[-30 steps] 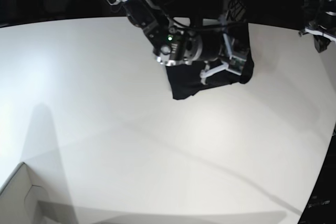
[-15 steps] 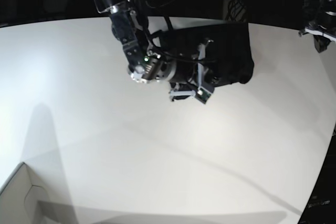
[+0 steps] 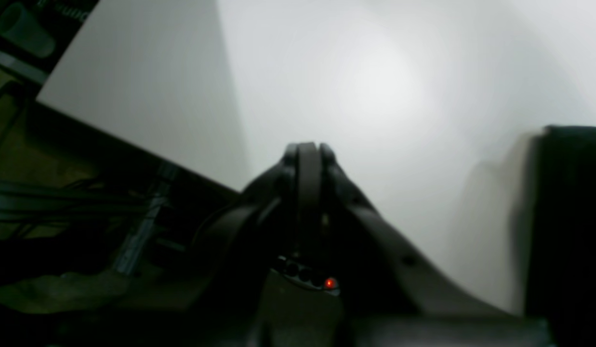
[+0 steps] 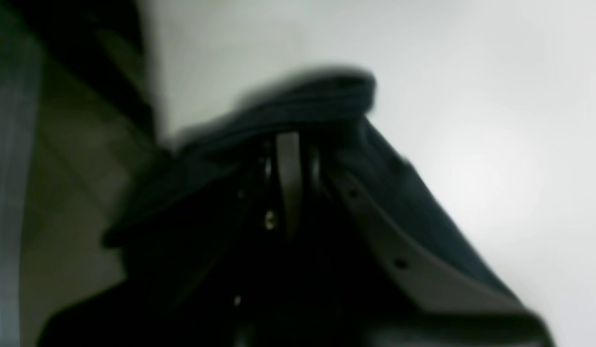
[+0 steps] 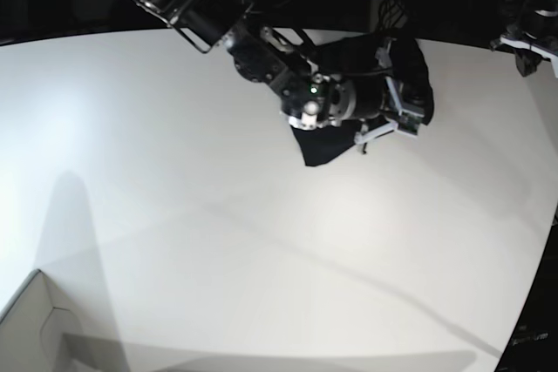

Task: Layout the t-shirt on the table in an organized manner, then fold the t-shirt properly
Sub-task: 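Lay the folded end down and open the right gripper, then withdraw the right gripper and reach the left gripper to the folded shirt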

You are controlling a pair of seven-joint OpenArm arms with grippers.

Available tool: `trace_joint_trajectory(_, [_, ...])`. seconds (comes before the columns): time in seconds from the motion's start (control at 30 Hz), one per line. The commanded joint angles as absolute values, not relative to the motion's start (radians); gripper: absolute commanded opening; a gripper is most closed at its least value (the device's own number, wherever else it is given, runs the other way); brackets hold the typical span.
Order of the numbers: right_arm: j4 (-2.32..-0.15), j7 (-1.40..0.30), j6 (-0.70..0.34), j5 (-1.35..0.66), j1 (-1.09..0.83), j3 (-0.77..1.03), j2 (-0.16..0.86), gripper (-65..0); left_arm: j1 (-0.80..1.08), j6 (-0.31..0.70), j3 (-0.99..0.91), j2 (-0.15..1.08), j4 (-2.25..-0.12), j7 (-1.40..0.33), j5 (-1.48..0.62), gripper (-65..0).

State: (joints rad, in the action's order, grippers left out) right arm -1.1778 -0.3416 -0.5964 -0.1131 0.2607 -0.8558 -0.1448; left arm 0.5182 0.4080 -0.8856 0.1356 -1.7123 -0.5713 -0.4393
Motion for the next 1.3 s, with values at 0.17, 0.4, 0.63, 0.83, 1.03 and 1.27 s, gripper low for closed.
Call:
trace_joint_trajectory(0.17, [-1.277,-0.163,-0.596,-0.231,0.286,-0.839,-0.157,-65.0,0.535,0.407,-0.894,0.151,-1.730,-0.547,-0.450,-64.6])
trace_joint_trajectory(0.4, [-1.307,-0.163,-0.595,-0.351,0.237,-0.657,-0.157,-65.0,0.530,0.409,-0.888,0.143,-1.732,-0.547,-0.476,-64.6])
trace_joint_trajectory(0.63, [-1.414,-0.163,-0.593,-0.351,0.105,-0.538,-0.018,-65.0,0.541,0.409,-0.886,0.124,-1.814,-0.590,-0.707,-62.0])
trace_joint_trajectory(0.83, [-1.584,-0.216,-0.593,-0.355,-0.025,-0.398,0.139,-65.0,0.518,0.409,-0.886,0.124,-1.910,-0.817,-0.796,-38.9])
trace_joint_trajectory(1.03, [-1.742,-0.329,-0.595,-0.355,-0.176,-0.211,0.219,-65.0,0.501,0.409,-0.849,0.081,-1.896,-0.855,-0.799,-15.4])
trace_joint_trajectory(1.27, [-1.816,-0.331,-0.599,-0.355,-0.305,-0.074,0.248,-65.0,0.473,0.409,-0.760,0.048,-1.811,-0.855,-0.803,-9.3])
